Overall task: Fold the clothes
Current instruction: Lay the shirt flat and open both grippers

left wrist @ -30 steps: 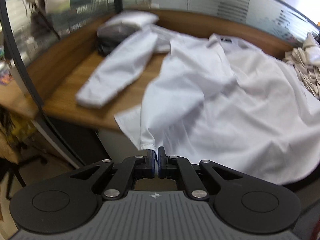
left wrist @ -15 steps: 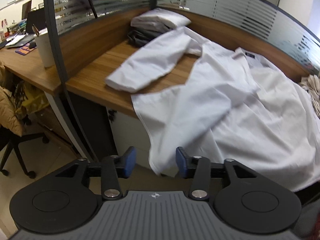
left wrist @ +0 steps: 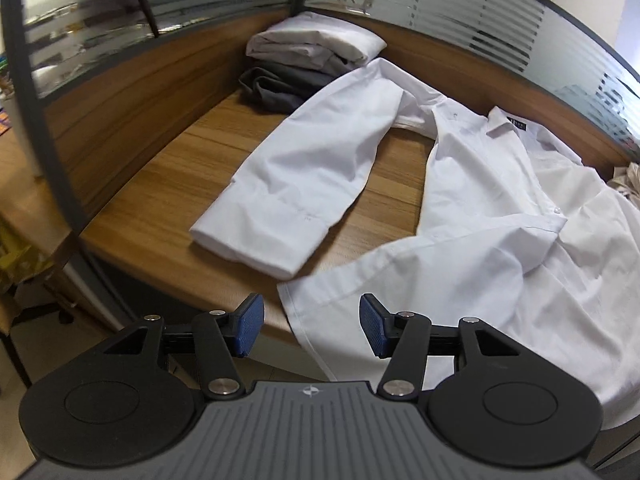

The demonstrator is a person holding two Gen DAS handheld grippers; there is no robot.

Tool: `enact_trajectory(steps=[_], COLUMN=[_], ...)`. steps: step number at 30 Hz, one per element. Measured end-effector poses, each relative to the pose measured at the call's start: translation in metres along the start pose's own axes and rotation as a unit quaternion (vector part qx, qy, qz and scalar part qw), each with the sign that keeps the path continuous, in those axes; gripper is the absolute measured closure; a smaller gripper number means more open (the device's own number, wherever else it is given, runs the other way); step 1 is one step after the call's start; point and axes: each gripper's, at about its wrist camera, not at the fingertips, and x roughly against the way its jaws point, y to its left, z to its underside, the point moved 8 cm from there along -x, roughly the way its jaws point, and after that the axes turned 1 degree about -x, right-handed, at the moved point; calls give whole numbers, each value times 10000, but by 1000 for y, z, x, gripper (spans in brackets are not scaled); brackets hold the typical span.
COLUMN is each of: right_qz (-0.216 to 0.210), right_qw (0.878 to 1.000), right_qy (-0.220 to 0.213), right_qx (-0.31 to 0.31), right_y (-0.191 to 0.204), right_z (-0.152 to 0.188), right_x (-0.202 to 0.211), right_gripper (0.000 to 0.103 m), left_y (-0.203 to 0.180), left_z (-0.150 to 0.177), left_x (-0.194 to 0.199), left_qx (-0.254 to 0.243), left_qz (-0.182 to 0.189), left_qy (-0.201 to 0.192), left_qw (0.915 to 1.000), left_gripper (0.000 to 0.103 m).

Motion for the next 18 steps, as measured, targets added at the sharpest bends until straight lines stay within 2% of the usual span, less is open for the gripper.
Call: enact_trajectory(steps=[7,11,13,14,15,16,18], right_qz=[137,210,245,263,261,251,234], right_qw=[9999,9997,9996,9995,9996,9996,9996], right_qy=[83,139,142,142,140,136,128], right_qx=[-10,-22,12,29,43,61,97], right_y=[17,23,25,25,25,25,23], right_z=[-11,-15,-18,-20,-23,-26,-34], right_x=[-15,-21,-23,-24,-25,-26,-30], right_gripper=[55,55,55,55,54,54,54], left_y=[5,7,6,5,4,4,6], left_z=[-2,0,2,2,3,3,-3], left_x=[-35,-49,-52,-52,-52,-52,-41], left_qx=[-318,-443,-515,-564,-567,-561,-262], left_qz=[173,260,300,323,316,303,277], left_qy=[200,269,251,223,262,314,176], left_qw=[9991,9983,9979,9976,9975,9975,9991], left_gripper=[46,55,65,78,98,97,97])
